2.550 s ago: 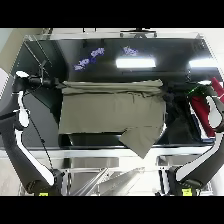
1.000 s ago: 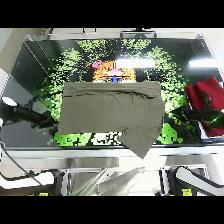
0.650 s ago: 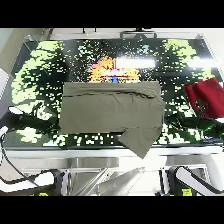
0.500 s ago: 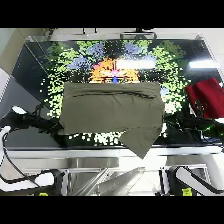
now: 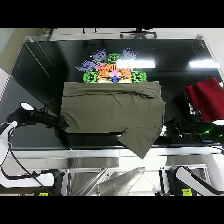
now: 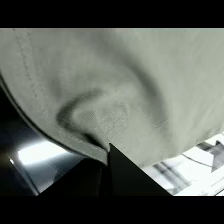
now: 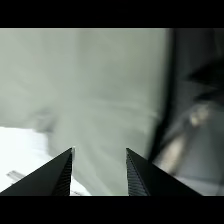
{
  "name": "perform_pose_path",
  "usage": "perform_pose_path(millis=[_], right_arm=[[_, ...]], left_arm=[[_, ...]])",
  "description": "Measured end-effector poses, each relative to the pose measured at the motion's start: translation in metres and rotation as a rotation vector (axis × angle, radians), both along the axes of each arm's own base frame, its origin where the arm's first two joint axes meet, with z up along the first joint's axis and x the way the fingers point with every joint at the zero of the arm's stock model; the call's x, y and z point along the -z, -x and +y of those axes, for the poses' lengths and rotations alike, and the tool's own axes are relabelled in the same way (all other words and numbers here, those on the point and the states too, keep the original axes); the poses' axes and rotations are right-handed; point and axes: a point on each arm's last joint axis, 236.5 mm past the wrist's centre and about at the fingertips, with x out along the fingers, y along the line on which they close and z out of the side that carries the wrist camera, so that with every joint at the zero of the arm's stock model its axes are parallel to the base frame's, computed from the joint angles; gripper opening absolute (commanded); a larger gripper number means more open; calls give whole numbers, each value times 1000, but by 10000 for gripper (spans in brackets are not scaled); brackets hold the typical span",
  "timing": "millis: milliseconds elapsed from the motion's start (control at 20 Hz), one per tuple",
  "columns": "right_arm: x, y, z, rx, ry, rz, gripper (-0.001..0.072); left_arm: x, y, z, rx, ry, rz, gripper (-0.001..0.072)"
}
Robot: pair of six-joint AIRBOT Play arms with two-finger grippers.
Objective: Fold the shirts.
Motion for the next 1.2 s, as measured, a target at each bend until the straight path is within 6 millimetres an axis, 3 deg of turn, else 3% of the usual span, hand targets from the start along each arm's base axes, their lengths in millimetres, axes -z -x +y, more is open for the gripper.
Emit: perform_pose_path(millis=[150,250,300,550,600,650,700,800,850,1200], right_arm=[[16,16,0,21,16,84,396],[27,25,2,36,22,123,502],[33,30,5,39,24,142,500],[48,46,43,4,-15,191,496],[50,45,50,-3,-17,190,460],[52,45,56,-14,-15,185,240],[56,44,59,-26,2,171,126],[57,36,64,-37,12,132,82],[56,34,66,-45,15,117,23],[31,9,51,-52,27,52,22]], left_arm=[[-2,-1,7,-13,3,-2,21],[-3,0,10,-10,5,-1,21],[-3,0,10,-8,7,-1,21],[-4,1,9,2,12,0,22],[-5,2,9,3,14,3,21],[-5,2,9,3,15,3,22],[-5,2,9,4,16,4,21],[-5,3,8,5,19,7,21],[-6,4,7,7,22,11,21],[-6,21,16,42,9,63,21]])
